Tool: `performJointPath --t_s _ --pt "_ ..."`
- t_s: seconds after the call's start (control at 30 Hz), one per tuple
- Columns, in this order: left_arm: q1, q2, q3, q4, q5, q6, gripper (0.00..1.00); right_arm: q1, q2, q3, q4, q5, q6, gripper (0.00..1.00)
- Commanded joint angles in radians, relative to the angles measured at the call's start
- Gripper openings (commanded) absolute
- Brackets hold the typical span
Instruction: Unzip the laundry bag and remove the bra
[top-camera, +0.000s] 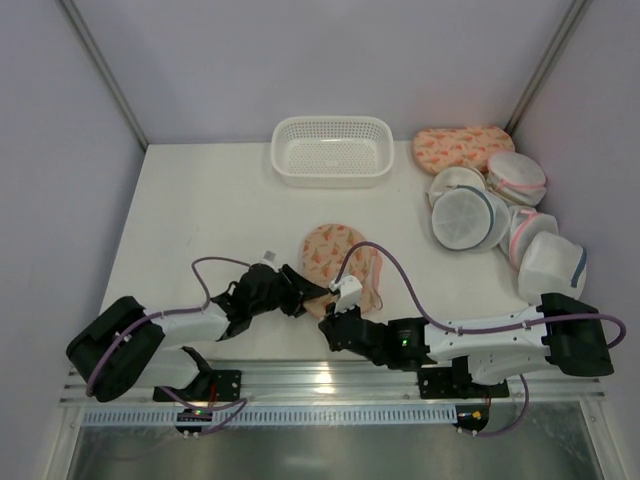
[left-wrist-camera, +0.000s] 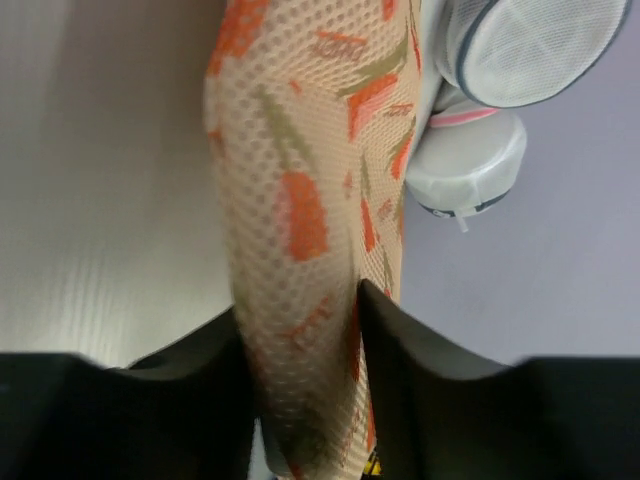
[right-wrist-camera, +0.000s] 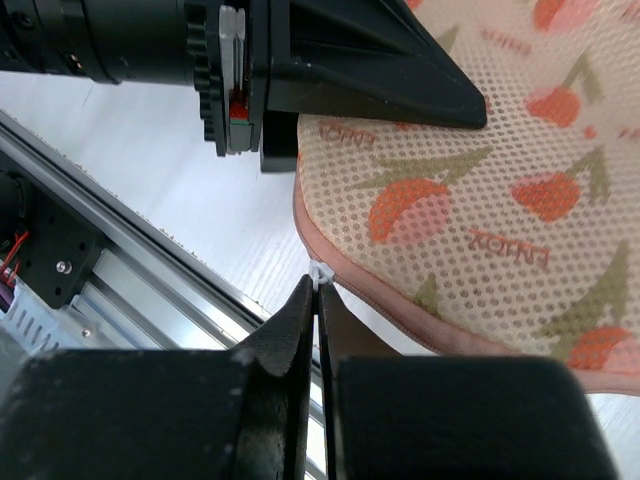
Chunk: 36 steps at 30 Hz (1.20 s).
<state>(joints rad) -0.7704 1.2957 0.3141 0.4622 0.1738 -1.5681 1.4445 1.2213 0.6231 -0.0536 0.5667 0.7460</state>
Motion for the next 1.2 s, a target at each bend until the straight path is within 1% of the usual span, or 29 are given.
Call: performJointPath --t_s 0.0,0.03,0.07,0.1,0.17,0.2,0.33,0.53,0.57,0.67,0.7,0.8,0.87,0.9,1.03,1.1,1.17 --pt "-0.003 0.01 0.052 0.105 -0.02 0.008 0.37 0.004 -0.032 0.006 -0.011 0.007 -0.007 0.04" --pt "-0.003 0.011 0.052 0.102 -0.029 0.01 0.25 0.004 -0.032 0.003 -0.011 0.006 -0.007 0.04" --pt "-0.003 0.01 0.049 0.098 -0.036 0.011 0.2 0.004 -0.034 -0.006 -0.008 0.002 -0.002 0.04" --pt "-0.001 0.008 0.046 0.095 -0.037 0.013 0.13 0.004 -0.036 -0.01 -0.008 0.002 0.001 0.04" --pt "0.0 0.008 0.043 0.079 -0.043 0.022 0.06 0.004 -0.04 -0.017 -0.014 0.004 0.006 0.04" --pt "0.005 0.011 0.042 0.076 -0.039 0.026 0.0 0.002 -0.043 -0.019 -0.021 0.002 0.009 0.04" --pt "0.032 0.022 0.04 0.072 -0.004 0.078 0.0 0.004 -0.048 -0.011 -0.092 0.021 0.035 0.04" --pt "0.098 0.037 0.054 -0.006 0.119 0.23 0.0 0.002 -0.089 0.01 -0.319 0.105 0.133 0.04" --pt "0.103 0.039 0.057 -0.02 0.13 0.249 0.0 0.004 -0.091 0.016 -0.389 0.114 0.168 0.04" --pt "0.111 0.05 0.074 -0.078 0.177 0.336 0.0 0.004 -0.098 0.035 -0.506 0.146 0.223 0.04" --pt "0.112 0.051 0.08 -0.095 0.194 0.374 0.0 0.002 -0.098 0.039 -0.526 0.154 0.236 0.04" --pt "0.117 0.053 0.1 -0.126 0.225 0.425 0.0 -0.006 -0.094 0.052 -0.595 0.179 0.271 0.04" --pt "0.121 0.057 0.126 -0.143 0.277 0.474 0.0 -0.024 -0.075 0.058 -0.63 0.185 0.283 0.04" --pt "0.123 0.06 0.135 -0.145 0.329 0.505 0.0 -0.03 -0.057 0.061 -0.644 0.191 0.297 0.04" --pt "0.141 0.071 0.197 -0.186 0.406 0.581 0.0 -0.059 -0.005 0.087 -0.727 0.216 0.36 0.04" --pt "0.145 0.073 0.235 -0.226 0.423 0.608 0.0 -0.07 0.03 0.095 -0.776 0.228 0.389 0.04" --pt "0.146 0.082 0.258 -0.235 0.49 0.65 0.0 -0.07 0.053 0.107 -0.814 0.248 0.43 0.04"
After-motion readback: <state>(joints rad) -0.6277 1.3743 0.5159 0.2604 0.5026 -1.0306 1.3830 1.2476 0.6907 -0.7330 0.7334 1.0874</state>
